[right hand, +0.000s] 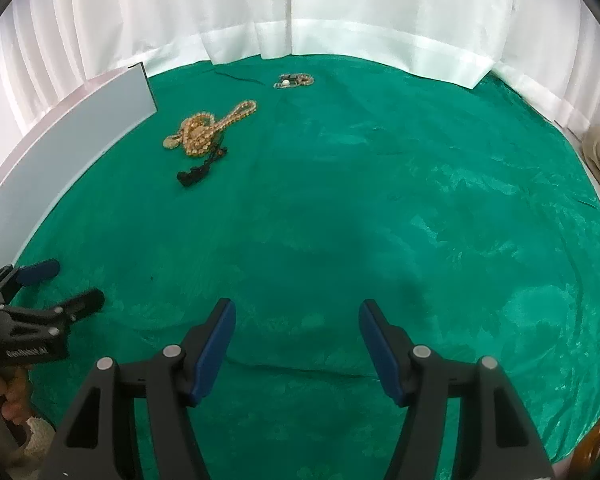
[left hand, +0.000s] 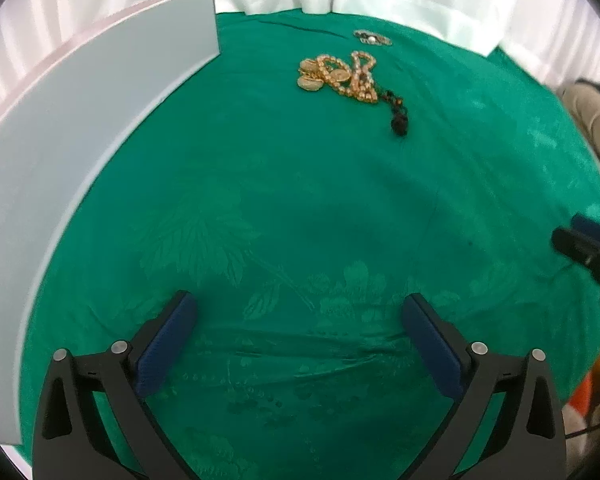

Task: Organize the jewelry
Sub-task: 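Withdraw both grippers from the box back toward the jewelry pile, then grasp the gold chain necklace by its round pendant with the left gripper, then lift the gold necklace with the left gripper while the right gripper grasps the black cord pendant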

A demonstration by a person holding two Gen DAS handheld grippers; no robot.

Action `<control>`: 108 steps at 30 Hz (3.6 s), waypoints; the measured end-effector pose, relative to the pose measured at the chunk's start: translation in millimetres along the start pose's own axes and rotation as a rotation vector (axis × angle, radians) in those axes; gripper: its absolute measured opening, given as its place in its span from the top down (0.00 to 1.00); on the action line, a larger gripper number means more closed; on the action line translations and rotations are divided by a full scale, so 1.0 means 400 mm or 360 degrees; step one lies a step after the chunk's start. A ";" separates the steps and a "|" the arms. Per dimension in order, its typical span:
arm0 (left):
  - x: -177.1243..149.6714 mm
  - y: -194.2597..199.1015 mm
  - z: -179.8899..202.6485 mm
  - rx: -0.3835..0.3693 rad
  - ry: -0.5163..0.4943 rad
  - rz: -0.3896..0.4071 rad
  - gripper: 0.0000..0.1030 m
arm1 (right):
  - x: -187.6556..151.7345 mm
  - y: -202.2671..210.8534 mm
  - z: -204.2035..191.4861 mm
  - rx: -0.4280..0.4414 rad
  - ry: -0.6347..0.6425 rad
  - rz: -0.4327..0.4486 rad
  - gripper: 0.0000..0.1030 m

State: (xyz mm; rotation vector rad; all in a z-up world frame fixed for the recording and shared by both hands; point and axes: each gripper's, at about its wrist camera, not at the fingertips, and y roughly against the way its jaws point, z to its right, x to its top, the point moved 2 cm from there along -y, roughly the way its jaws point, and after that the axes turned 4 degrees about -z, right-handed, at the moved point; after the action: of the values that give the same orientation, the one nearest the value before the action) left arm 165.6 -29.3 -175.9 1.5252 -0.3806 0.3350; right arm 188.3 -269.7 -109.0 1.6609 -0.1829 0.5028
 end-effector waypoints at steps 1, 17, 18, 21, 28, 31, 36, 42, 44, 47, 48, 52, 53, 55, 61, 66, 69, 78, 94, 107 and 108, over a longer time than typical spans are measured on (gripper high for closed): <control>-0.002 0.000 0.000 0.0008 -0.0003 0.0004 0.00 | 0.001 0.000 0.001 -0.0001 -0.0002 0.0003 0.37; 0.137 0.084 -0.046 -0.0276 0.0044 -0.0049 0.01 | 0.008 0.011 0.059 -0.0007 -0.0072 0.0039 0.37; 0.159 0.097 -0.047 -0.0294 0.0034 -0.0024 0.01 | 0.010 0.010 0.061 -0.0005 -0.0074 0.0038 0.37; 0.226 0.124 -0.038 -0.0294 -0.0010 0.0043 0.01 | 0.011 0.007 0.062 0.0001 -0.0076 0.0035 0.37; 0.347 0.101 0.011 -0.0276 -0.0192 0.0096 0.01 | 0.002 0.011 0.078 0.0005 -0.0098 0.0037 0.37; 0.412 0.054 -0.022 -0.0326 -0.0102 0.0076 0.02 | -0.002 0.010 0.089 0.0002 -0.0117 0.0034 0.37; 0.458 -0.089 -0.063 -0.0193 -0.0091 -0.0082 0.24 | -0.006 0.011 0.106 0.0006 -0.0145 0.0034 0.37; 0.420 -0.176 -0.042 -0.0211 -0.0259 -0.0111 0.25 | -0.008 0.005 0.119 0.0003 -0.0150 0.0021 0.37; 0.419 -0.185 -0.026 -0.0171 -0.0328 -0.0052 0.25 | -0.010 -0.003 0.123 -0.0001 -0.0158 0.0009 0.37; 0.430 -0.192 -0.008 -0.0155 -0.0400 0.0028 0.27 | -0.010 -0.010 0.125 -0.0005 -0.0165 -0.0005 0.37; 0.437 -0.195 -0.002 -0.0169 -0.0417 0.0047 0.32 | -0.009 -0.012 0.124 -0.0005 -0.0164 -0.0009 0.37; 0.447 -0.190 0.021 -0.0222 -0.0482 0.0093 0.74 | -0.009 -0.014 0.120 -0.0004 -0.0161 -0.0015 0.37; 0.446 -0.188 0.023 -0.0229 -0.0490 0.0094 0.78 | -0.007 -0.014 0.120 -0.0003 -0.0163 -0.0016 0.37; 0.425 -0.175 0.026 -0.0213 -0.0516 0.0094 0.78 | -0.009 -0.014 0.117 -0.0006 -0.0165 -0.0018 0.37; 0.334 -0.095 -0.005 -0.0232 -0.0475 0.0106 0.78 | -0.009 -0.002 0.109 -0.0006 -0.0158 0.0000 0.37; 0.226 -0.024 -0.043 -0.0294 -0.0362 0.0079 0.78 | -0.009 0.001 0.096 0.0008 -0.0151 0.0003 0.37; 0.166 0.007 -0.059 -0.0333 -0.0304 0.0066 0.78 | -0.011 0.007 0.080 0.0019 -0.0131 0.0004 0.37; 0.101 0.014 -0.080 -0.0333 -0.0229 0.0057 0.78 | -0.021 0.020 0.033 0.0033 -0.0068 -0.0008 0.37; -0.007 0.062 -0.164 -0.0368 -0.0065 0.0079 0.78 | 0.279 -0.227 -0.197 0.0406 0.0201 -0.0059 0.37; 0.016 0.091 -0.150 -0.0441 -0.0107 0.0120 0.37 | 0.212 -0.076 -0.137 0.0378 0.0202 -0.0031 0.91; 0.026 0.087 -0.143 -0.0432 -0.0120 0.0121 0.37 | 0.199 -0.059 -0.122 0.0412 0.0173 -0.0035 0.91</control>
State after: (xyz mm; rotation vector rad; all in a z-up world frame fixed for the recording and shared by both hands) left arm 161.4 28.3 -140.7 1.2619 -0.5233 0.2734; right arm 257.9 -205.3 -92.6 1.8791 -0.0194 0.6188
